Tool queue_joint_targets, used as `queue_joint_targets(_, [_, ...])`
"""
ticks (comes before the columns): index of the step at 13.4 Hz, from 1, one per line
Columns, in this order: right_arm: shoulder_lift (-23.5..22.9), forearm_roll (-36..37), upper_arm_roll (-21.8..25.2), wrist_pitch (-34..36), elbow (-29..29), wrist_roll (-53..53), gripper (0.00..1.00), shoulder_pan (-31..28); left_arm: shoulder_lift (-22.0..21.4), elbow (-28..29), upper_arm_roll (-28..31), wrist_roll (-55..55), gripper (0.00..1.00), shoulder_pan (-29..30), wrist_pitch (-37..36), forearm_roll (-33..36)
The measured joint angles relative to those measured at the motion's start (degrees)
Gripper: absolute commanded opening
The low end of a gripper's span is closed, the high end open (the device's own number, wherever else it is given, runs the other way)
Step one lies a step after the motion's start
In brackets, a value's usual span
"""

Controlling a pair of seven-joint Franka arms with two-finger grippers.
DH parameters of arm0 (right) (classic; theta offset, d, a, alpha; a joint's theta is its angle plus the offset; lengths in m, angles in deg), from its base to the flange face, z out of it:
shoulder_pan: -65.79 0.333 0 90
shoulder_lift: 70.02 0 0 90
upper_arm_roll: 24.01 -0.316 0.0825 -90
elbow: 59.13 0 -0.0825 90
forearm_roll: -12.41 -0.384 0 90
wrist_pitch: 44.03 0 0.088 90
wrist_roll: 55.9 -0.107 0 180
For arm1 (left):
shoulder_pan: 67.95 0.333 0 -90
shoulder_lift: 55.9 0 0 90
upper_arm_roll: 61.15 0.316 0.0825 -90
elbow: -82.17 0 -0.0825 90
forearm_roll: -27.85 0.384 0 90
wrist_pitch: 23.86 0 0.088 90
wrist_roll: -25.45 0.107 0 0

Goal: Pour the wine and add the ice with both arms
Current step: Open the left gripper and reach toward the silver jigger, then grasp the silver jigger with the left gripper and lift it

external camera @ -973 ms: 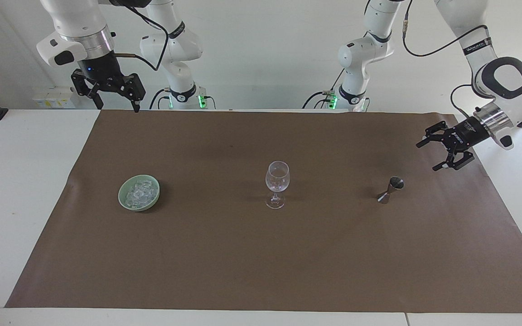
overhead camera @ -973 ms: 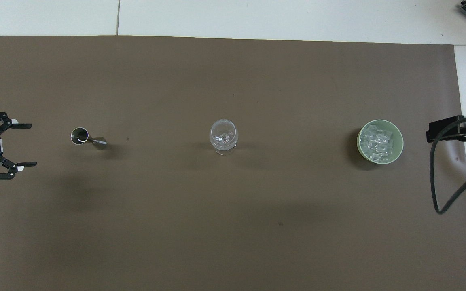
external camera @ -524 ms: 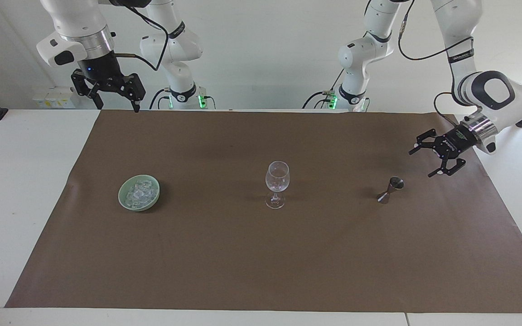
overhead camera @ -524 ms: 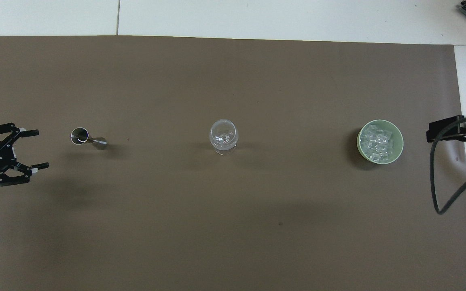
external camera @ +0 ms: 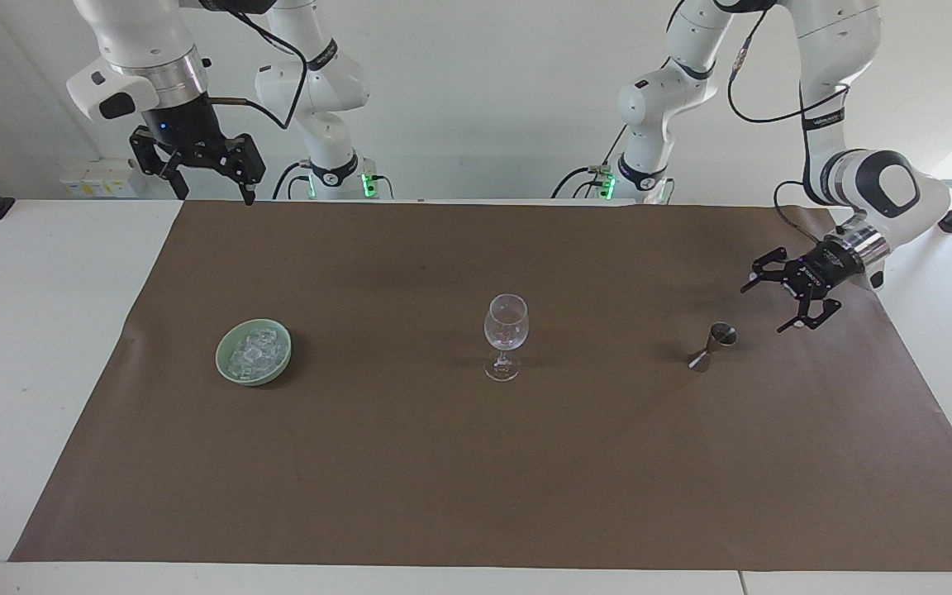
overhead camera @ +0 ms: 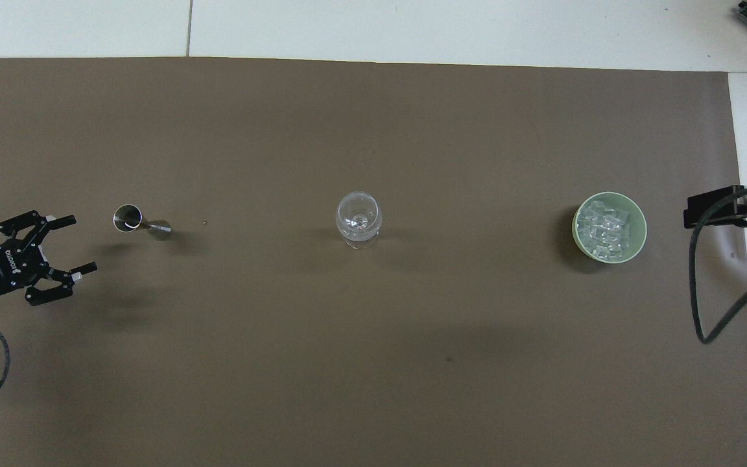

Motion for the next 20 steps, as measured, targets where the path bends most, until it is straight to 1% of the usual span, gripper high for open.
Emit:
queue_joint_targets(4, [0.0,0.0,0.0,0.0,0.0,0.0,1.00,0.0,1.0,3.1,-0.3,5.9,1.00,-0.1,1.4,-6.8])
queue_joint_targets(6, [0.0,0.0,0.0,0.0,0.0,0.0,1.00,0.0,1.8,4.8,-0.5,9.6,1.00,-0.3,2.4,-11.2])
queue_joint_targets(12, [0.0,0.0,0.0,0.0,0.0,0.0,1.00,0.0,2.7,7.9,-1.0,16.4,1.00,-4.8,5.3,-23.9])
queue_joint_targets(17, [0.0,0.0,0.0,0.0,0.0,0.0,1.00,0.0,2.8,9.0,-1.0,18.6,1.00,-8.9,7.6,-30.3])
queue_joint_targets(20, [0.0,0.0,0.0,0.0,0.0,0.0,1.00,0.0,2.9,9.6,-1.1,19.8,1.00,-10.6,8.7,-32.7])
